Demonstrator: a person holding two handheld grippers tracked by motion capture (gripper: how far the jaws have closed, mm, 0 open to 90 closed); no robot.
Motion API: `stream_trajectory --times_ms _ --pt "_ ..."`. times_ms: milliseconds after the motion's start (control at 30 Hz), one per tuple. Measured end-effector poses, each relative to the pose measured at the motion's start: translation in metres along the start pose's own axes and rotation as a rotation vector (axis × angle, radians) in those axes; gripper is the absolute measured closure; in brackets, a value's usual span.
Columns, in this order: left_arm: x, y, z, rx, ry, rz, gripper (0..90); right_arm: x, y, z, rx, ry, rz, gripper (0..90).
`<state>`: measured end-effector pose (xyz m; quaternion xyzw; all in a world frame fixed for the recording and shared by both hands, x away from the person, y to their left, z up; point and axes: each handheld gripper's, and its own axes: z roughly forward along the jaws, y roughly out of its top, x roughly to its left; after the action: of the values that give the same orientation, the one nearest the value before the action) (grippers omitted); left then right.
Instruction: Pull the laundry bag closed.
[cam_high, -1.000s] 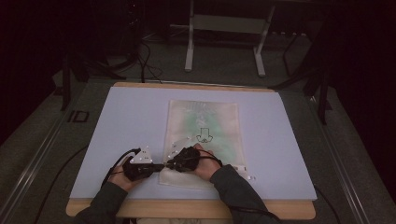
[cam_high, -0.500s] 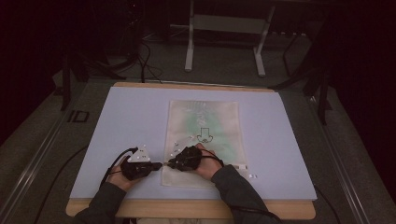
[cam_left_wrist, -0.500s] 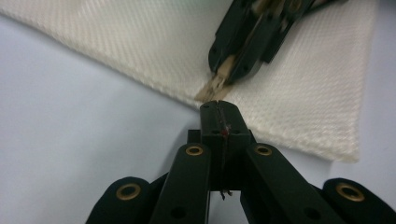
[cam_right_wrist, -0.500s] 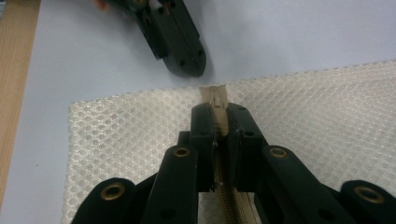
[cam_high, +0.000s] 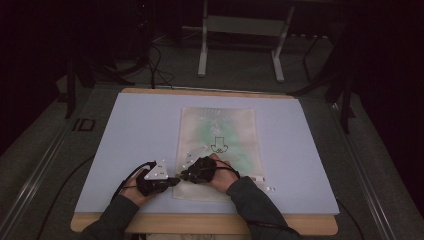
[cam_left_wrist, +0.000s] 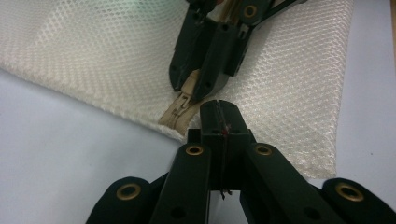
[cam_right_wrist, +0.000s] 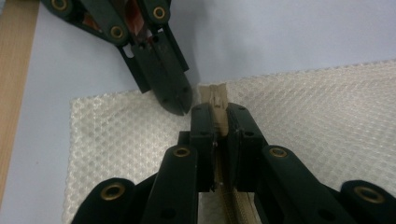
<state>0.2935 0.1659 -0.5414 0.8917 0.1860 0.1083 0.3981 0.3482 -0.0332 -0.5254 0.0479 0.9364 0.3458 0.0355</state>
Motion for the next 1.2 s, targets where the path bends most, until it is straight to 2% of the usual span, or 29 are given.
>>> stream_trajectory --times_ms 533,733,767,867,933,1000,1033,1067,1100,1200 --pt "-0.002 0.0 0.0 0.003 0.014 0.0 90.0 0.002 -0.011 -0.011 -0.004 -0.001 -0.006 82.3" --pt "-0.003 0.0 0.0 -0.002 0.022 0.003 89.8 0.002 -0.01 -0.01 -0.003 -0.003 0.004 82.3" --pt "-0.005 0.0 -0.001 -0.004 0.03 0.018 89.7 0.001 -0.009 -0.008 -0.002 -0.002 0.005 82.3" --pt "-0.004 0.0 -0.001 -0.006 0.024 0.017 89.2 0.0 -0.008 -0.007 -0.004 -0.001 0.009 82.2" --pt "-0.003 0.0 -0.002 -0.019 0.004 0.013 87.9 -0.002 -0.007 -0.005 -0.006 0.008 0.012 82.2" --pt "-0.003 0.0 -0.001 -0.02 0.001 0.017 81.0 -0.002 -0.007 -0.005 -0.008 0.01 0.009 82.2" --pt "-0.004 0.001 0.0 -0.019 0.018 0.023 82.1 -0.002 -0.007 -0.005 -0.008 0.011 0.009 82.2" --pt "-0.004 0.001 0.0 -0.019 0.018 0.023 84.8 -0.002 -0.007 -0.005 -0.007 0.011 0.008 82.2" --pt "-0.005 0.003 0.002 -0.001 0.041 0.028 88.8 -0.002 -0.007 -0.005 -0.006 0.011 0.006 82.2" --pt "-0.005 0.003 0.003 0.003 0.043 0.029 89.5 -0.002 -0.007 -0.006 -0.002 0.009 0.003 82.2"
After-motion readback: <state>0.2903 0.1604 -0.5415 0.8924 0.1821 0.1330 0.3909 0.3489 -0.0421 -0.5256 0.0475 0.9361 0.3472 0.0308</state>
